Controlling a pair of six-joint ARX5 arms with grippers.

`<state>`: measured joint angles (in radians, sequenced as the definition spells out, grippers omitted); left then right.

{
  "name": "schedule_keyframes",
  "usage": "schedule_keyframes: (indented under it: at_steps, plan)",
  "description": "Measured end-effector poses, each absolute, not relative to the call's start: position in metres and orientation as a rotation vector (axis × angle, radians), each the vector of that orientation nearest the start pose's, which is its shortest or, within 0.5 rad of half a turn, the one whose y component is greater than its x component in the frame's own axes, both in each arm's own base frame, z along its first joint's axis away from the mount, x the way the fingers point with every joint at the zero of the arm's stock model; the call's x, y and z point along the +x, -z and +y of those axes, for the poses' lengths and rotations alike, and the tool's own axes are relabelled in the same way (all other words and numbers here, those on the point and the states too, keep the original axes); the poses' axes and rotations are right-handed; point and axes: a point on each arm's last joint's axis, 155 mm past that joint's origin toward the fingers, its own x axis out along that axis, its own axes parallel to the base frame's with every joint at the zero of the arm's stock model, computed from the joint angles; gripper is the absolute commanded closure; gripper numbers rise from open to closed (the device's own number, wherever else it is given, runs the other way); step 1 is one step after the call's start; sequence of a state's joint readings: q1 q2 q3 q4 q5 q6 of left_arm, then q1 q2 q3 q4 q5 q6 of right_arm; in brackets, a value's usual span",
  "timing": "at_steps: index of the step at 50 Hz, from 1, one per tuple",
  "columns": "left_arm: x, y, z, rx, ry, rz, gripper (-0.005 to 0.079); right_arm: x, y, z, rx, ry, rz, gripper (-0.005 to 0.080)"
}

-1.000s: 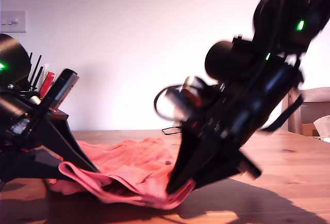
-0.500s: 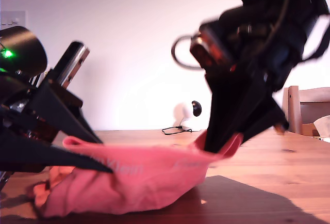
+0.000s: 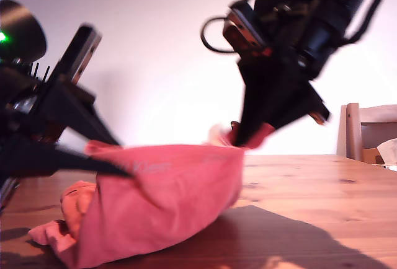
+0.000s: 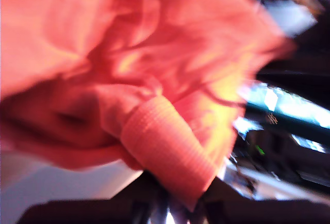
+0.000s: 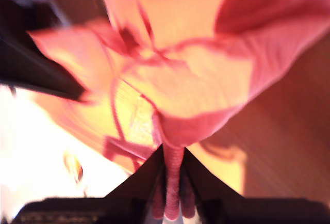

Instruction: Fold the underwear in front of you. After folding it, place it to the left side.

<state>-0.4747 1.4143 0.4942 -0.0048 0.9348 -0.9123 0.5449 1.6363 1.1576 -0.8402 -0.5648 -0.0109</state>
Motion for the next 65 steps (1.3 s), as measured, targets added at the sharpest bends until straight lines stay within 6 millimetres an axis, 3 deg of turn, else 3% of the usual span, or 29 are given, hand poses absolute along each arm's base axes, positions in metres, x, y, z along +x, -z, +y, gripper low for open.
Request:
schedule_keyframes:
  at_steps: [12,21,33,40,45,55,65]
  plan:
    - [0.204,-0.058,-0.251,-0.911,0.700,1.441,0.0764,0.260,-0.094,0.266,0.060,-0.868,1.316,0.0760]
    - [0.214,-0.057,-0.245,-0.919,0.669,1.407,0.0765,0.272,-0.097,0.270,0.066,-0.854,1.265,0.0571]
    - [0.220,-0.052,-0.237,-0.926,0.620,1.399,0.0765,0.292,-0.093,0.255,0.022,-0.771,1.222,0.0485]
    - [0.228,-0.059,-0.240,-0.938,0.642,1.360,0.0765,0.284,-0.091,0.254,-0.080,-0.860,1.202,0.0485]
    - [0.236,-0.066,-0.243,-0.964,0.650,1.325,0.0765,0.267,-0.093,0.261,-0.076,-0.949,1.229,0.0485]
    - [0.252,-0.072,-0.243,-1.018,0.605,1.270,0.0765,0.240,-0.100,0.296,-0.226,-1.175,1.118,0.0457]
    - [0.259,-0.082,-0.246,-1.102,0.586,1.258,0.0765,0.232,-0.105,0.323,-0.386,-1.295,0.952,0.0448]
